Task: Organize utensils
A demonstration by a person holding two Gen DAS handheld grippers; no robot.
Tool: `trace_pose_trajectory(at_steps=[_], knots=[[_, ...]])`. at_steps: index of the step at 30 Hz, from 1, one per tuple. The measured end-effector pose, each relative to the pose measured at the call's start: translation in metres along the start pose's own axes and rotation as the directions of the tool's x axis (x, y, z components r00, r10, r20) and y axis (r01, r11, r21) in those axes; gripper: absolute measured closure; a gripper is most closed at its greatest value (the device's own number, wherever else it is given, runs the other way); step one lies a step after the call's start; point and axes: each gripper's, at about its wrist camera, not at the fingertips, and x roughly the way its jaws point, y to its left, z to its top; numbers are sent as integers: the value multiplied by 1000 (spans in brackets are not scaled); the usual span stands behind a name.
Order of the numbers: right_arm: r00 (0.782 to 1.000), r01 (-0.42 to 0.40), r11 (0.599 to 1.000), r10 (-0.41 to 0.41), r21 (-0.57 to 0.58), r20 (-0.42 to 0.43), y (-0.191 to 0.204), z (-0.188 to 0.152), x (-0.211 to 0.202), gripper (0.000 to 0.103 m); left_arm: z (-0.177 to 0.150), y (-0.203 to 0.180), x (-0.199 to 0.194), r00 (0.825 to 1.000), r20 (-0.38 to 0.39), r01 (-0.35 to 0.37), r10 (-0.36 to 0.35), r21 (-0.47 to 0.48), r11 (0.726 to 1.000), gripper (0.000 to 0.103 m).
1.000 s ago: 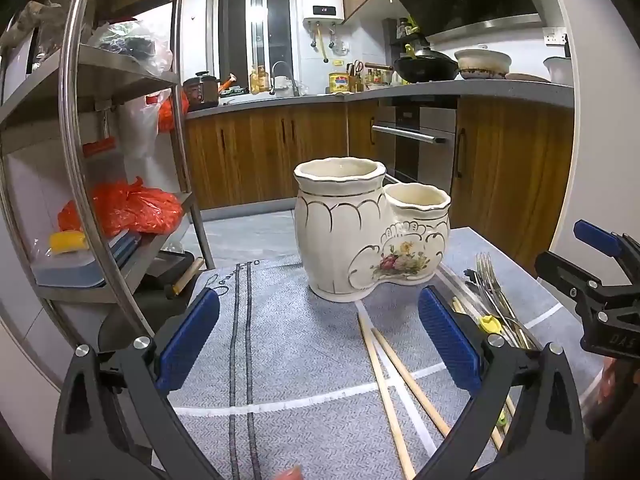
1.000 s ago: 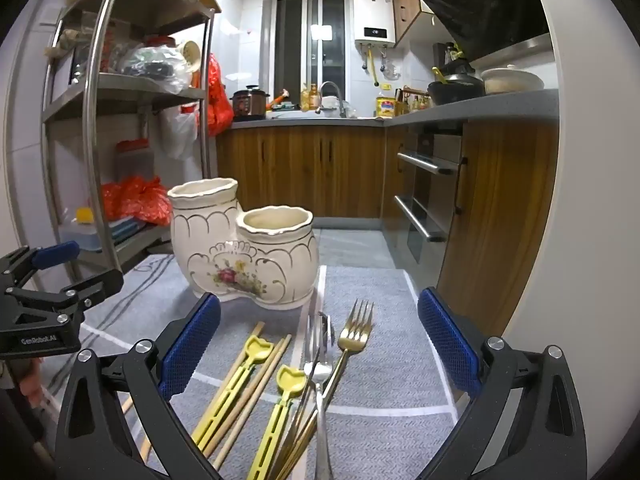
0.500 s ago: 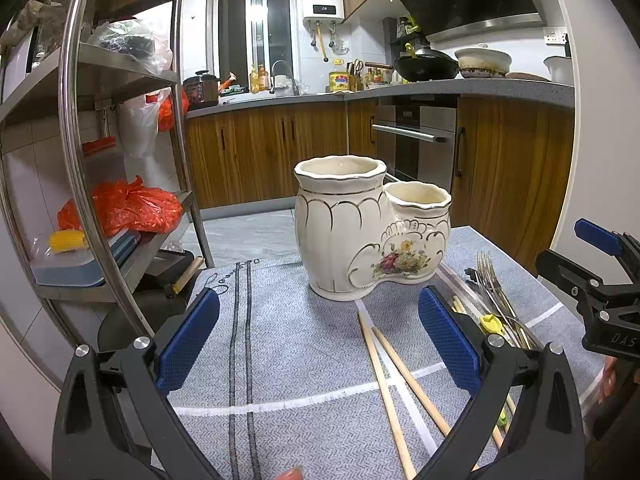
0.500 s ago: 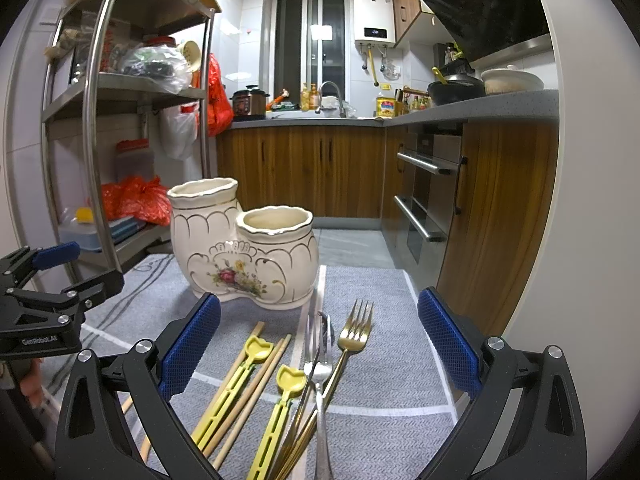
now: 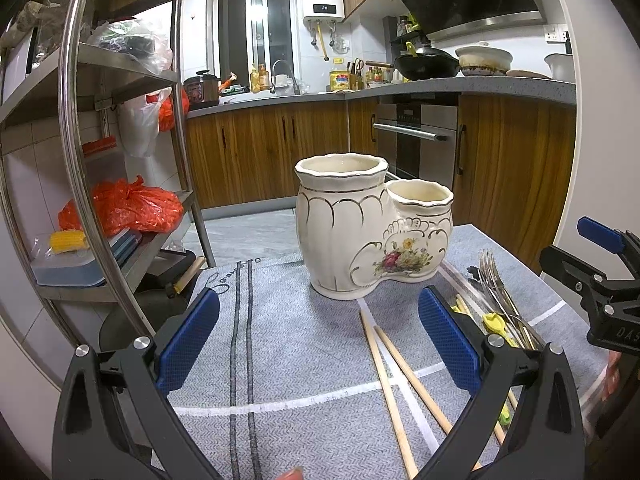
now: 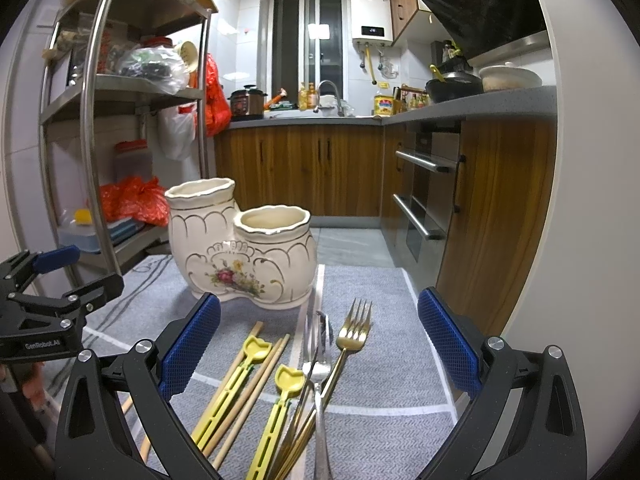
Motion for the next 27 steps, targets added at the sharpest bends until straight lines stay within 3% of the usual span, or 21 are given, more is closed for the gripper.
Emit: trace_pose_trajectory(at_steps=[27], knots=[[999,49,999,-49,21,7,-3,1,1,5,-3,-1,8,999,-35,-21,21,-5,1000,5]])
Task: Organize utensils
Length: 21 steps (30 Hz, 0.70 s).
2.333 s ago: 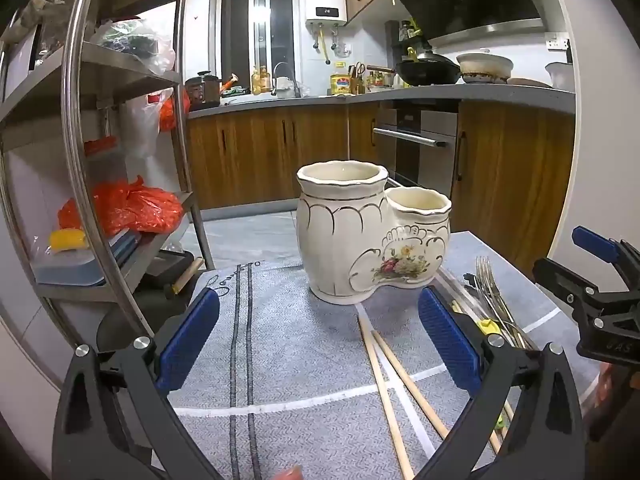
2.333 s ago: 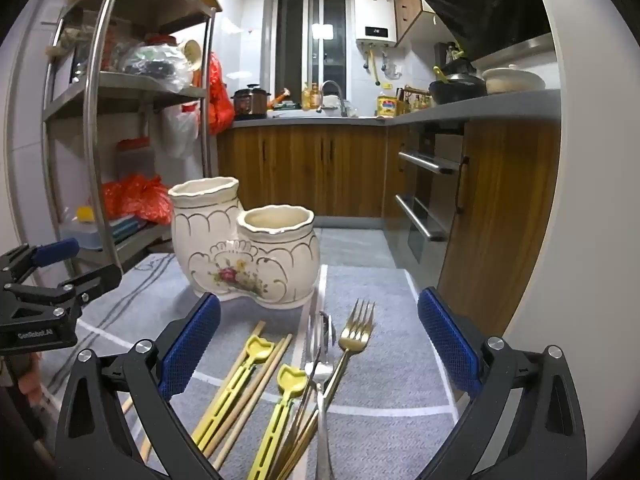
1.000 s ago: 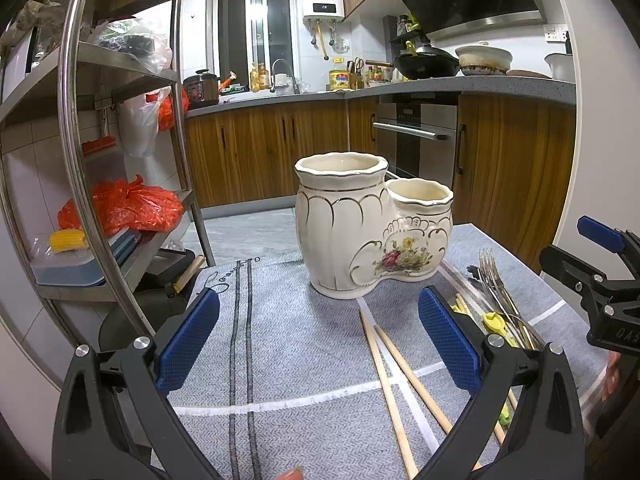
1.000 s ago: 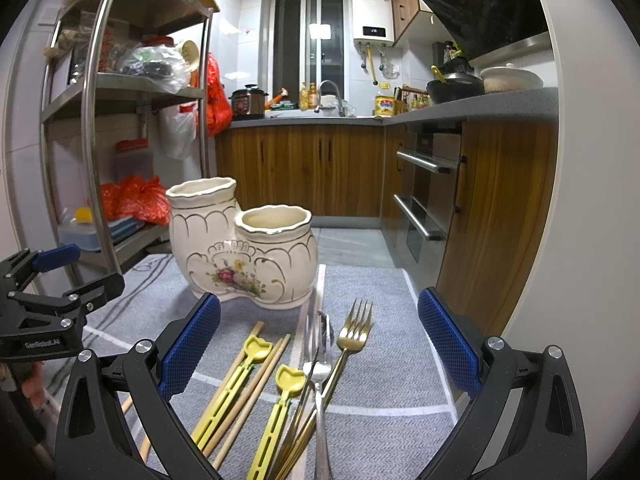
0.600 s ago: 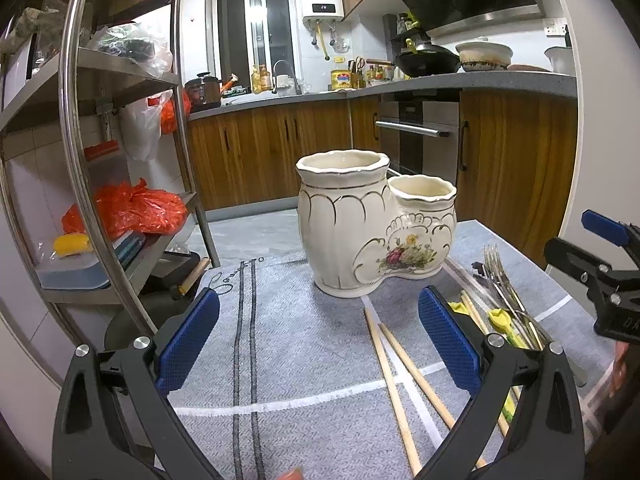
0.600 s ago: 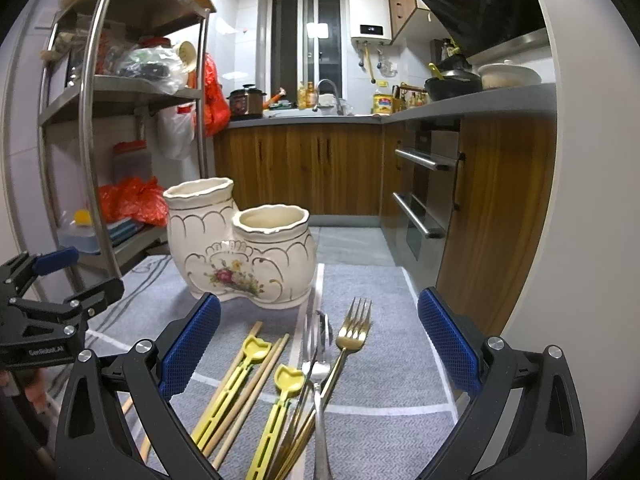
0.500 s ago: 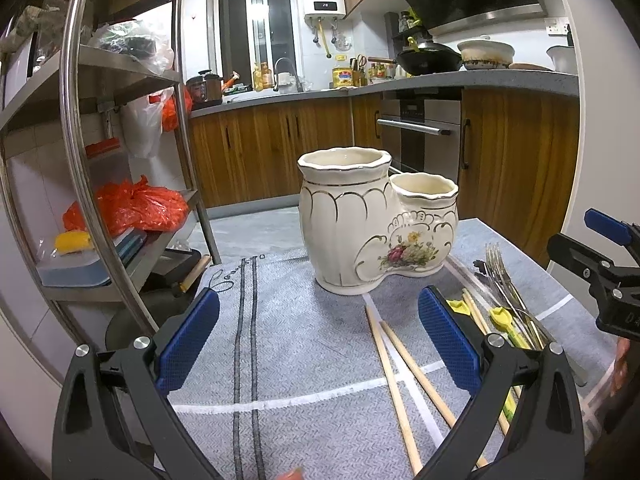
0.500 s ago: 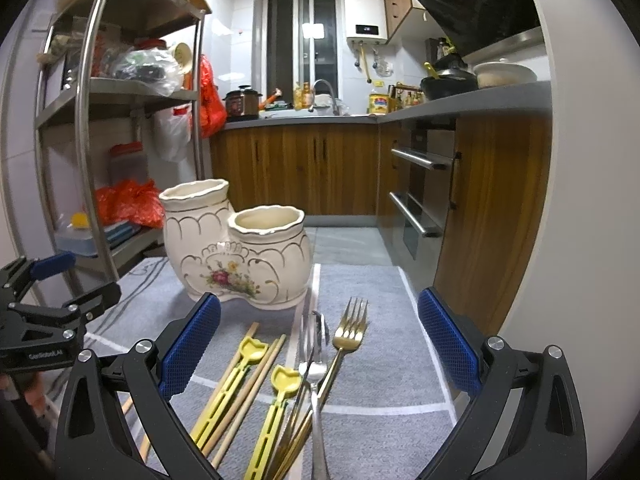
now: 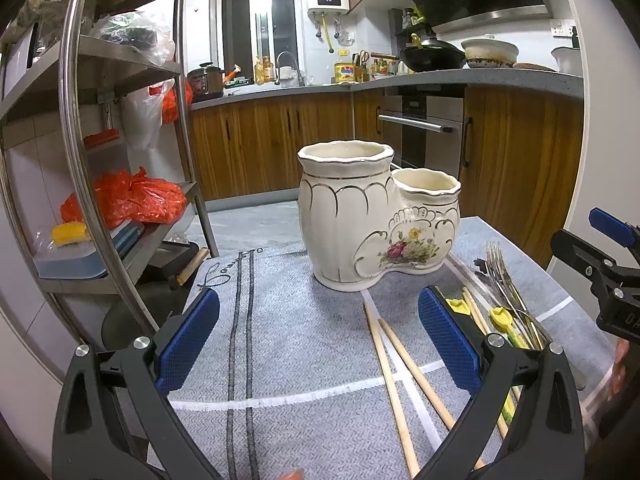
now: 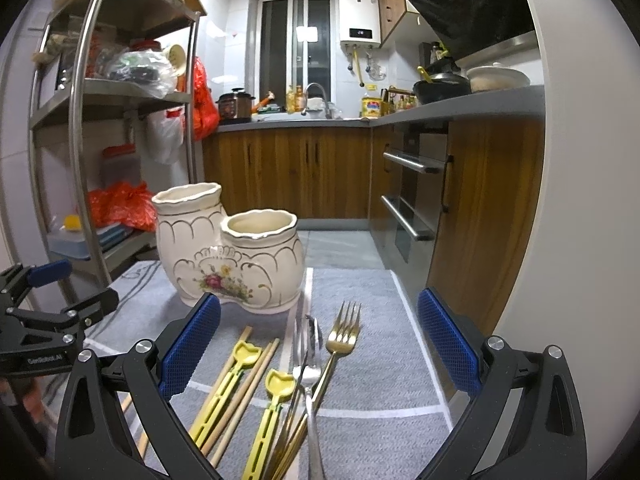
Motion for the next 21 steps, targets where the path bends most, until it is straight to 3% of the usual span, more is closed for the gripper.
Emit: trace_pose_trajectory(at_steps=[11,16,21], knots=[[1000,0,1000,1,29,-13,-7,2,5,5,1,-5,3,1000,7,-28,28,37,999,5],[998,-21,1000,21,-1,-63,-5,3,12,5,4,-2,8,1000,-20,14,-13,45,999,5],[996,3,999,-7,-43,-89,-12,14,20,5,8,2,20,992,-81,105,-96,107,989,5]])
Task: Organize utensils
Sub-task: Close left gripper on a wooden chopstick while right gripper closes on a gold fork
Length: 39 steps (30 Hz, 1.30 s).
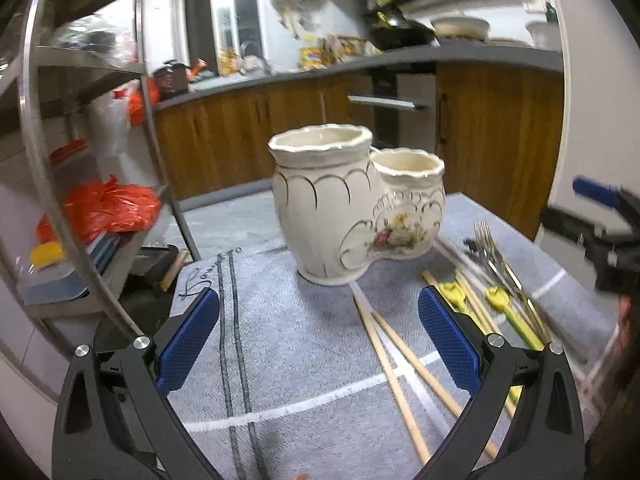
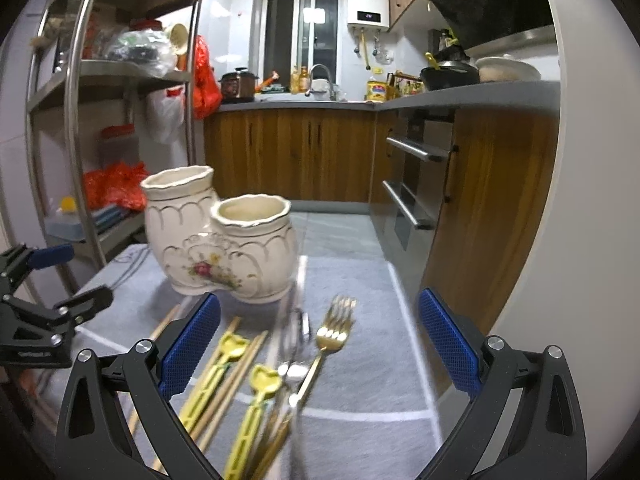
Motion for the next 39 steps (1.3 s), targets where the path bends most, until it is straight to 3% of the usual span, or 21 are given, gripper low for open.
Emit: trace_pose_trajectory(at_steps=[3,7,16,19,20,24,29,30,33,39], knots=[[999,-11,1000,11,-7,-52,-6,7,12,5,6,7,6,999,-34,21,-20,14,1000,5],[992,-30,999,27,-17,-124,-9,11,28,5,10,20,10,985,-91,148,-149,-15,989,5],[965,-97,993,77,-70,-250,-1,-4,43,5,-7,19,16,971,-204,130,-122,23,991,6],[959,-78,995,57,-63,-278,-9,-8,49,8,-15,14,20,960,-244,143,-137,5,990,20],[957,-77,996,60,-50,-285,-15,-8,51,11,-16,12,21,956,-256,147,-140,5,989,25],[945,-72,997,66,-6,-320,-30,-7,66,40,-19,-3,22,948,-277,173,-158,30,985,44],[916,-132,991,132,26,-380,-41,-4,97,60,-20,-18,21,934,-311,195,-179,21,981,63],[909,-151,988,149,26,-389,-39,-4,102,63,-20,-20,21,931,-319,194,-177,23,981,69],[882,-201,979,196,34,-429,-37,-3,120,65,-22,-26,21,922,-343,198,-178,24,980,73],[855,-245,966,256,84,-450,-42,-3,138,78,-27,-31,26,902,-397,194,-172,15,981,83]])
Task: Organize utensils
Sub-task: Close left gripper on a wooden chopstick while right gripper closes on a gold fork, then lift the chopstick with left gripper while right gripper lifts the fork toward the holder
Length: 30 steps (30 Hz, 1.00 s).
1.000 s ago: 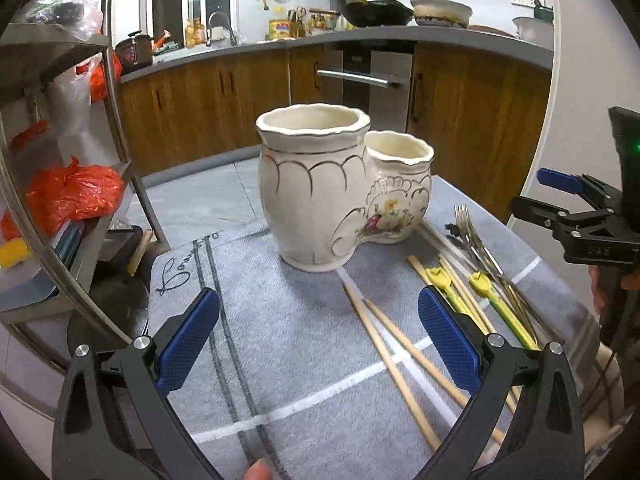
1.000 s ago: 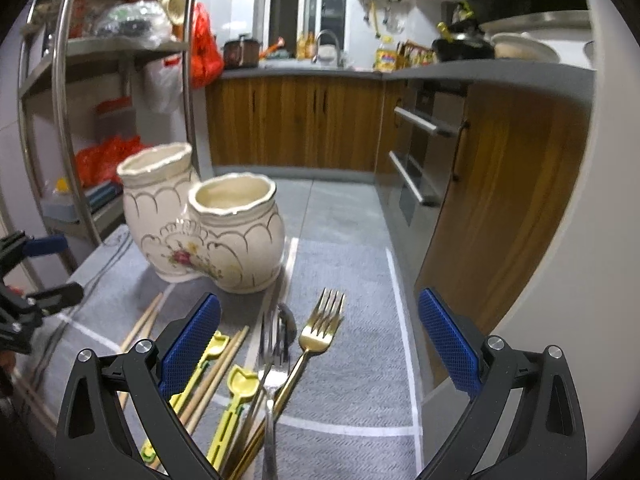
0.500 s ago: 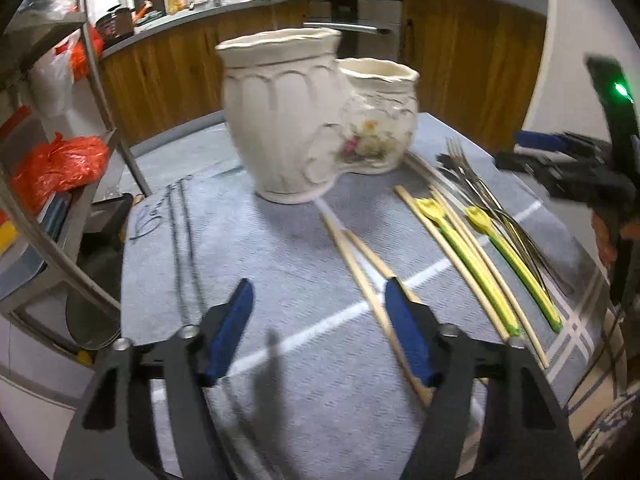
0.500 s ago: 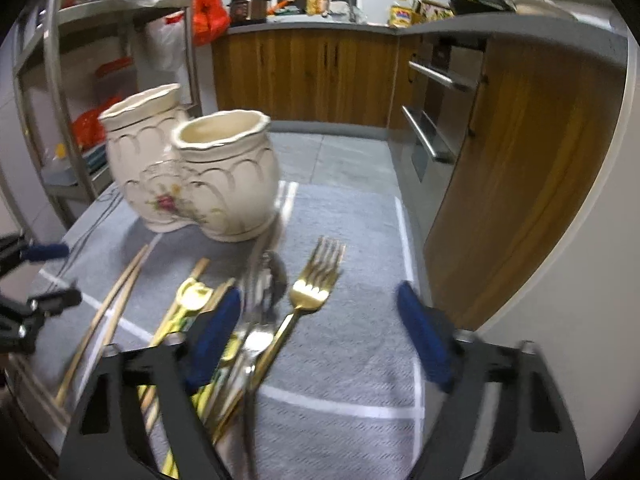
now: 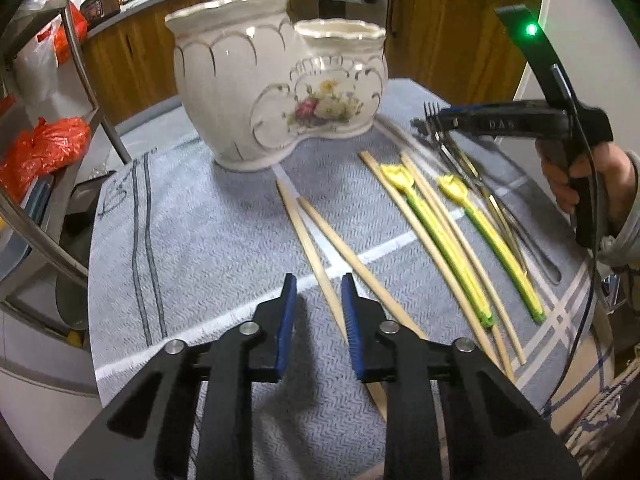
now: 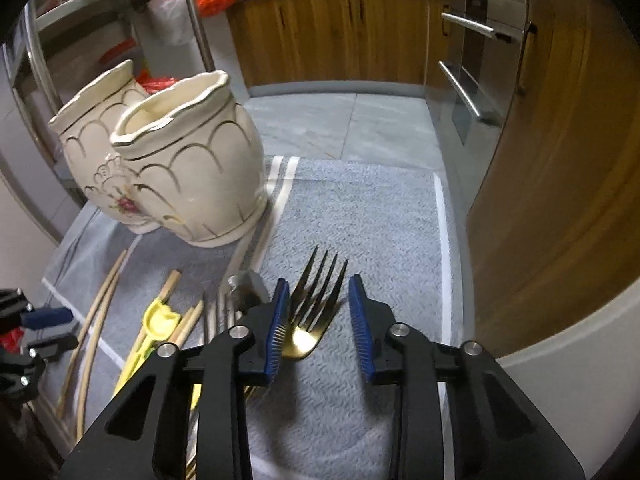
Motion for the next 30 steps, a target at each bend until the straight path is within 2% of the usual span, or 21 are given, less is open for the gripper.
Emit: trace_pose_trajectory(at_steps=[1,2,4,6,13,17,21,24,26,28,30], knots=[[1000,-4,1000,4,5,4,0,0,-1,79,-1,0,1,1000,-2,10,-10,-5,1000,83],[1000,-8,1000,8,8,16,0,1,-4,84,-2,1,1,1000,-3,15,-15,-7,1000,84],[999,-15,1000,15,13,38,0,2,-11,96,0,2,2,1000,-1,0,0,-10,1000,94],[998,-17,1000,17,7,61,1,3,-21,101,1,4,4,1000,1,5,-5,-9,1000,94],[984,13,1000,-11,-11,178,13,-4,-69,100,-1,12,1,999,24,38,-38,-14,999,98],[965,33,999,-22,-37,263,21,-5,-100,100,-5,15,-9,997,61,49,-49,-6,999,98],[936,90,994,-61,-68,346,32,-5,-125,100,-7,20,-21,992,109,62,-61,-4,998,98],[911,125,989,-81,-81,405,38,-4,-142,100,-9,25,-37,977,197,85,-85,12,996,98],[893,138,987,-87,-85,441,42,0,-151,100,-8,28,-48,963,257,69,-75,35,997,98],[880,145,986,-90,-83,466,47,4,-160,100,-6,29,-59,947,313,60,-73,52,997,98],[867,151,985,-88,-89,491,52,12,-166,100,-1,30,-73,918,388,61,-82,67,996,98]])
